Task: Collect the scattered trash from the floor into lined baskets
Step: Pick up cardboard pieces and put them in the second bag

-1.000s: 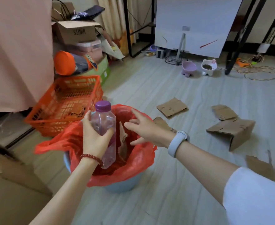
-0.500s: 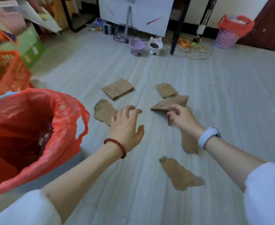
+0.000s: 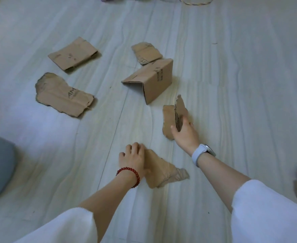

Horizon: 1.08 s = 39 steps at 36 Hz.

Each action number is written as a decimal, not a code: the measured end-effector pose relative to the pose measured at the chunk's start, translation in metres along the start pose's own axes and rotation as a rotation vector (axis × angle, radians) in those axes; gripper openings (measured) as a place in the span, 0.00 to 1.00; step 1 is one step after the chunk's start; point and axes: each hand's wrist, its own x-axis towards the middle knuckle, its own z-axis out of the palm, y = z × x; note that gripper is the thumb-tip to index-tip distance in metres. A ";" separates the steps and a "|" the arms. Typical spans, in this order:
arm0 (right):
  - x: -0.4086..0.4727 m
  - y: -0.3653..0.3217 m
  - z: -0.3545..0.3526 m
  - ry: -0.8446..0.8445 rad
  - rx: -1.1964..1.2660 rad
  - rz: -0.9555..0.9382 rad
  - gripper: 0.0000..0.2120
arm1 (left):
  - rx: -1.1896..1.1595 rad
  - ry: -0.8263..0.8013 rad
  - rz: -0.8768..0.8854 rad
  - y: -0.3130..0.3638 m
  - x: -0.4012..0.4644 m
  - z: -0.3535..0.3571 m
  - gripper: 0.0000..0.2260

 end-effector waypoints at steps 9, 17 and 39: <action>-0.002 0.009 -0.003 0.105 0.035 -0.050 0.15 | -0.240 -0.137 -0.086 -0.002 0.012 -0.011 0.24; -0.020 -0.030 -0.028 0.139 0.163 -0.080 0.14 | -0.479 -0.062 -0.056 -0.033 -0.001 -0.080 0.10; -0.146 -0.384 0.002 0.018 0.671 -0.658 0.15 | -0.704 1.493 -0.436 -0.285 -0.263 -0.274 0.07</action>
